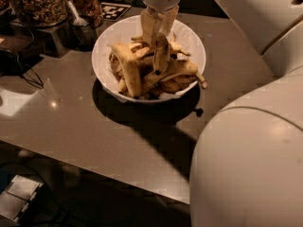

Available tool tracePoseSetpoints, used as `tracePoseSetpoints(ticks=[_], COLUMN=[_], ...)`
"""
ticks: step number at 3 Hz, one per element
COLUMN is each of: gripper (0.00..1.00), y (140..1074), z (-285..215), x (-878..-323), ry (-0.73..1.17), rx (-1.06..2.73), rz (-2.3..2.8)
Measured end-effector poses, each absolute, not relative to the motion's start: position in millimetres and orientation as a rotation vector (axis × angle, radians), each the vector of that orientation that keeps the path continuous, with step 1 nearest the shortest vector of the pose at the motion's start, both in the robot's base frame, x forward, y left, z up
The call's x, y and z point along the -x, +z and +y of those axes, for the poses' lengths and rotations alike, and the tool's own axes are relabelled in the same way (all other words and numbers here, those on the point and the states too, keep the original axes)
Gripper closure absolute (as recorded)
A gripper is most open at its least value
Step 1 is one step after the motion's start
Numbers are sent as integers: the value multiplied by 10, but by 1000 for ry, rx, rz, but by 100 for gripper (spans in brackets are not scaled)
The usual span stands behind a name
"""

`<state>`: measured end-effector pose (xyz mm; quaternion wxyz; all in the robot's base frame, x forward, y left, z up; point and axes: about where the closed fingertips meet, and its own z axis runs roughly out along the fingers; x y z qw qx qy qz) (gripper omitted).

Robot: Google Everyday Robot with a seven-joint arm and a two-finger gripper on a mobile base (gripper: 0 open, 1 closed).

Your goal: Pick banana from white bowl

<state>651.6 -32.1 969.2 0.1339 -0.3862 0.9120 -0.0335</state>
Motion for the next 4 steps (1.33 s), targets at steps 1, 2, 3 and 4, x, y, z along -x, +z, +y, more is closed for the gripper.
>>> tracePoseSetpoints(ticks=[1,2,3,4], gripper=[100,100,82,59], y=[9692,9692,9692,9692], z=[-321,-321,-321,-321], x=[-6516,-6516,-6516,-6516], ry=[-97,-97,-97,-97], rx=[1120,1120,1120,1120], rz=[2644,2644,2644,2644])
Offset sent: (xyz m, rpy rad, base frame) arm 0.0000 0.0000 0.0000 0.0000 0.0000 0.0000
